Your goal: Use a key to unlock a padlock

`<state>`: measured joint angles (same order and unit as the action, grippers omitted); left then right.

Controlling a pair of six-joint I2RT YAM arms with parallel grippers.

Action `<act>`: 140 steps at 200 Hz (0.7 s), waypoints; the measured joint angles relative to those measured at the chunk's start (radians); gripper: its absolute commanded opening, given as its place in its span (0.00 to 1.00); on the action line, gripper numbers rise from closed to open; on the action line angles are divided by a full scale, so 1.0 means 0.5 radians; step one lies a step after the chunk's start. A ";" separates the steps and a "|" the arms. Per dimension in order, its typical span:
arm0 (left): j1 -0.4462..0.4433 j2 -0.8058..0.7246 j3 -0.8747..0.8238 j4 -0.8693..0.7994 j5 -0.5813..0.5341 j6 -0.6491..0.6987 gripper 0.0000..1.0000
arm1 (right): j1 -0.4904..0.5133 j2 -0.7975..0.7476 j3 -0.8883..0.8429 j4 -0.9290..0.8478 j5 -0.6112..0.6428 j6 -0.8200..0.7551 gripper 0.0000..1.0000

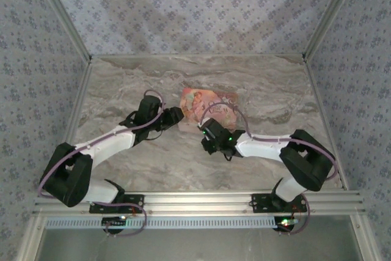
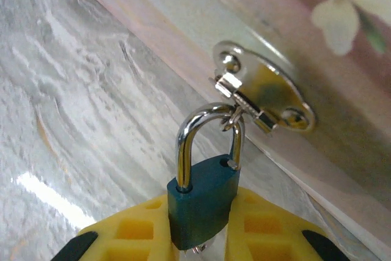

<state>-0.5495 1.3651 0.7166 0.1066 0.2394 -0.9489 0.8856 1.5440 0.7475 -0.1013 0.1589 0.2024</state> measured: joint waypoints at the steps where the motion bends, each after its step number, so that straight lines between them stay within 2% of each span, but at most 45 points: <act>1: 0.000 0.001 0.002 -0.001 -0.001 0.000 0.45 | -0.003 -0.003 0.002 -0.009 -0.005 -0.007 0.00; 57: 0.037 0.173 0.104 -0.005 -0.011 0.069 0.45 | -0.066 -0.021 0.131 -0.331 -0.192 -0.298 0.00; 140: 0.040 0.406 0.237 -0.003 -0.002 0.140 0.45 | -0.048 0.043 0.356 -0.665 -0.192 -0.597 0.00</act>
<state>-0.5297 1.5681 0.8352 0.1051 0.2386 -0.8791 0.8616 1.5658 0.9253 -0.4335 0.0631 -0.0963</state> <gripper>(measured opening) 0.450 0.129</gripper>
